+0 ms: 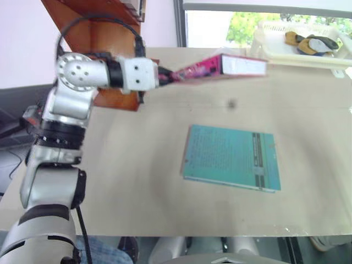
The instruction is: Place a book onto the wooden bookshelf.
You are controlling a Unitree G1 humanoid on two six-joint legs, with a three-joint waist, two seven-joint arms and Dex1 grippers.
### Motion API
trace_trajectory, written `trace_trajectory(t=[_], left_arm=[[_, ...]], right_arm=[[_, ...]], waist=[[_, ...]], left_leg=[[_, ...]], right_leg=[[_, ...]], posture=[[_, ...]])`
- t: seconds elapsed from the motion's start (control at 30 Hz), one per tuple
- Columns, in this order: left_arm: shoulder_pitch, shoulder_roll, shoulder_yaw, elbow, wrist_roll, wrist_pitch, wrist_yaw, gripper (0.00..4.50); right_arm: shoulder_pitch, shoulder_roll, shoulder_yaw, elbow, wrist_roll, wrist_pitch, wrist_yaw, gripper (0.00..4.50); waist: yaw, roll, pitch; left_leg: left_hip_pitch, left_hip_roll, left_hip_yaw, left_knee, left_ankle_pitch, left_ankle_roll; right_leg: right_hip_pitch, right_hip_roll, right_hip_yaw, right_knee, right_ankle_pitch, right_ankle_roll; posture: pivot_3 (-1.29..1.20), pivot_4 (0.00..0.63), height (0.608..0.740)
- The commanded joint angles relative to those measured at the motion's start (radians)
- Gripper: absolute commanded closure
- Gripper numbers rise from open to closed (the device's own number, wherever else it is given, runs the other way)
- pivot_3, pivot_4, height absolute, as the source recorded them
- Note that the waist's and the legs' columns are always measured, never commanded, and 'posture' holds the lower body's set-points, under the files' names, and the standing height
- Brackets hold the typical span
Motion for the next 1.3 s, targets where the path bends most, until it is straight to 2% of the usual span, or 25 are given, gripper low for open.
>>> trace_trajectory(t=[0.03, 0.1, 0.2, 0.47, 0.57, 0.8, 1.03, 1.3], left_arm=[[-0.1, 0.045, 0.061, 0.043, 0.066, -0.2, 0.118, 4.36], [-0.142, 0.095, 0.053, 0.097, 0.141, -0.315, 0.168, 4.36], [-0.164, 0.153, 0.039, 0.142, 0.157, -0.345, 0.147, 4.36], [-0.058, 0.305, 0.058, -0.021, 0.044, -0.179, -0.067, 4.36], [-0.008, 0.377, 0.086, -0.06, 0.056, -0.136, -0.077, 4.36], [0.023, 0.507, 0.096, 0.059, 0.14, -0.14, -0.027, 4.36], [-0.053, 0.533, 0.068, 0.219, 0.245, -0.209, 0.048, 4.36], [-0.171, 0.483, -0.002, 0.399, 0.339, -0.296, 0.09, 4.36]], right_arm=[[-0.072, -0.015, 0.031, 0.042, 0.015, 0.001, 0.053, 0.0], [-0.112, -0.006, 0.07, 0.067, -0.002, -0.016, 0.059, 0.0], [-0.164, 0.002, 0.12, 0.118, -0.03, -0.049, 0.07, 0.0], [-0.278, -0.004, 0.215, 0.236, -0.057, -0.112, 0.086, 0.0], [-0.308, -0.005, 0.242, 0.255, -0.047, -0.119, 0.086, 0.0], [-0.344, 0.018, 0.282, 0.246, -0.007, -0.104, 0.086, 0.0], [-0.342, 0.035, 0.273, 0.183, 0.065, -0.032, 0.086, 0.0], [-0.355, 0.046, 0.249, 0.152, 0.121, 0.03, 0.086, 0.0]], waist=[[0.0, 0.0, 0.0], [0.0, 0.0, 0.0], [-0.006, 0.0, 0.0], [-0.026, 0.001, -0.001], [-0.035, 0.001, -0.001], [-0.049, 0.001, 0.0], [-0.045, 0.001, 0.0], [-0.045, 0.001, 0.0]], left_leg=[[-0.002, 0.0, 0.0, 0.001, 0.0, 0.0], [-0.006, 0.0, -0.001, 0.001, 0.0, 0.0], [-0.009, -0.001, 0.001, 0.0, 0.0, 0.0], [-0.01, -0.001, 0.002, 0.002, 0.0, 0.0], [-0.01, -0.001, 0.003, 0.001, 0.0, 0.0], [-0.008, -0.001, 0.004, 0.001, 0.0, 0.0], [-0.008, -0.001, 0.004, 0.002, 0.0, 0.0], [-0.008, -0.002, 0.004, 0.002, 0.0, 0.001]], right_leg=[[-0.002, 0.0, -0.001, 0.0, 0.0, 0.0], [-0.005, 0.0, -0.001, 0.0, 0.0, 0.0], [-0.01, -0.002, -0.002, 0.001, 0.0, 0.0], [-0.013, -0.001, -0.003, 0.005, 0.0, 0.0], [-0.014, -0.001, -0.002, 0.006, 0.0, 0.0], [-0.014, 0.0, -0.003, 0.009, 0.0, 0.0], [-0.014, 0.0, -0.004, 0.012, 0.0, 0.0], [-0.014, 0.0, -0.005, 0.014, 0.0, 0.0]], posture=[[0.0, 0.15, 0.74], [0.0, 0.15, 0.74], [0.0, 0.15, 0.74], [0.0, 0.15, 0.74], [0.0, 0.15, 0.74], [0.0, 0.15, 0.74], [0.0, 0.15, 0.74], [0.0, 0.15, 0.74]])
